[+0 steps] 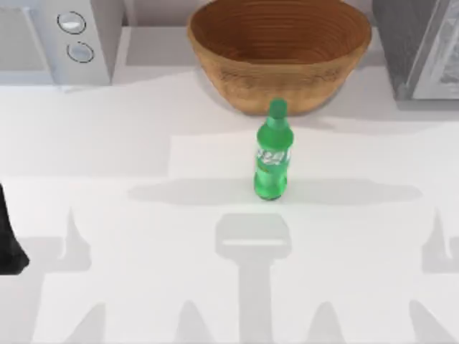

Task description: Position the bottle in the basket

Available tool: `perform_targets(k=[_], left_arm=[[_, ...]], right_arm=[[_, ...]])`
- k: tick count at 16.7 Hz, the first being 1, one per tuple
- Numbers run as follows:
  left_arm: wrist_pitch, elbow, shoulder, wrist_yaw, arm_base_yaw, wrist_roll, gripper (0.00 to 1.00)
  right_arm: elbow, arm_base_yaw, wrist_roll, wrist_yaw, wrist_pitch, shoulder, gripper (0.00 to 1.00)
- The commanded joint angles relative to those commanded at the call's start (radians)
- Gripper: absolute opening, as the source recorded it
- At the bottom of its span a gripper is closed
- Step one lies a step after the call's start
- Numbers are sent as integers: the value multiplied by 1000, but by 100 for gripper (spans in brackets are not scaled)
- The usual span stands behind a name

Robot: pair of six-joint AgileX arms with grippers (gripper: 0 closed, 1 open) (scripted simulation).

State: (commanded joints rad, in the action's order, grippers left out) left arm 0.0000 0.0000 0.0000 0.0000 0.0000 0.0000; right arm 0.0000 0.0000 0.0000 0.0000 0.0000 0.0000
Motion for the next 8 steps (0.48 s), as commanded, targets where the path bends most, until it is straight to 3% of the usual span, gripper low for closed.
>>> perform_targets(k=[4, 8], left_arm=[[20, 6, 29, 2, -8, 1, 100], [140, 42, 203, 17, -55, 9, 100]], right_arm=[[0, 0, 0, 0, 0, 0, 100], [0, 0, 0, 0, 0, 0, 100]])
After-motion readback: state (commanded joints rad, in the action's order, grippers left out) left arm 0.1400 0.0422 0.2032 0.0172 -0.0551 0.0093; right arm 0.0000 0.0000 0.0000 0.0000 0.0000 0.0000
